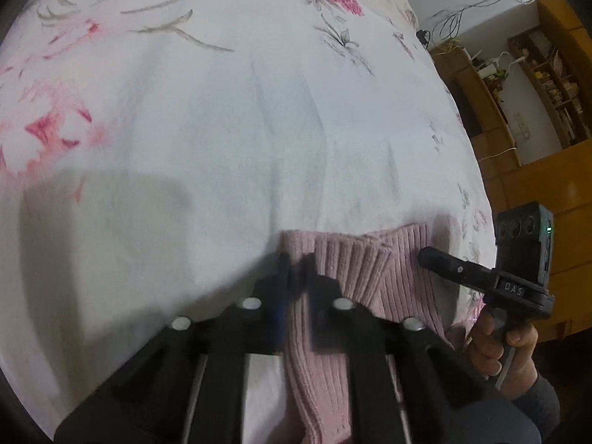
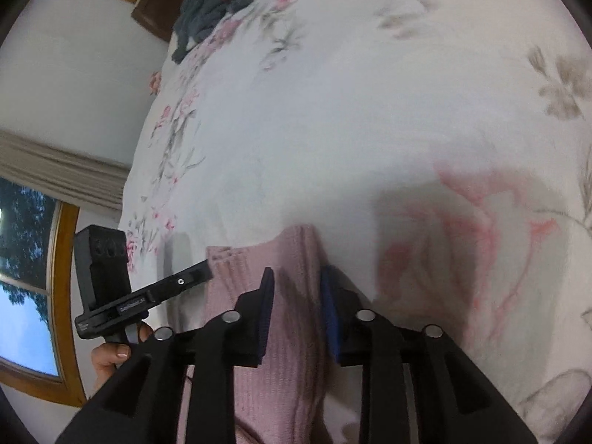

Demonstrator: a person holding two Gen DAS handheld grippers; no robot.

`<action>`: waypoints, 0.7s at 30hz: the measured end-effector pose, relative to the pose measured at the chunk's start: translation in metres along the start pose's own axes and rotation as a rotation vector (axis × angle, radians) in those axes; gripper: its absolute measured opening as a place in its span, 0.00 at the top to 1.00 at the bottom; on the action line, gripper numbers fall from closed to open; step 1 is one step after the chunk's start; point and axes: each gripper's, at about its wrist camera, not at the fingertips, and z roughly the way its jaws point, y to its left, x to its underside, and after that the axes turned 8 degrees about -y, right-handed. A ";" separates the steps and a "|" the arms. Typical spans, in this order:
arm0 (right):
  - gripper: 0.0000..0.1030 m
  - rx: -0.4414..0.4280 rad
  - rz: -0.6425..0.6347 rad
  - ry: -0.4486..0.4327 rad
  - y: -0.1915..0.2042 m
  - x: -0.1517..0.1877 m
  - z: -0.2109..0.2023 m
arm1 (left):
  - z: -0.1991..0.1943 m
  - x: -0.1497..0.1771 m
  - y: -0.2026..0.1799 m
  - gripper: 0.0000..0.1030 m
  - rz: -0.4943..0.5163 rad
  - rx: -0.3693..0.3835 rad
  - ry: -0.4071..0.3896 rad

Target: Fold small clothes

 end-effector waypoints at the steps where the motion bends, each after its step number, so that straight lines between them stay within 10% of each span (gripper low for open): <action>1: 0.88 -0.001 -0.014 -0.009 0.005 0.001 -0.005 | -0.006 -0.001 -0.004 0.95 -0.003 0.020 -0.020; 11: 0.90 -0.116 -0.165 -0.090 0.081 0.048 -0.112 | -0.145 0.036 -0.067 0.96 0.114 0.179 -0.153; 21: 0.82 -0.025 -0.290 0.010 0.086 0.191 -0.149 | -0.180 0.186 -0.078 0.95 0.235 0.041 0.017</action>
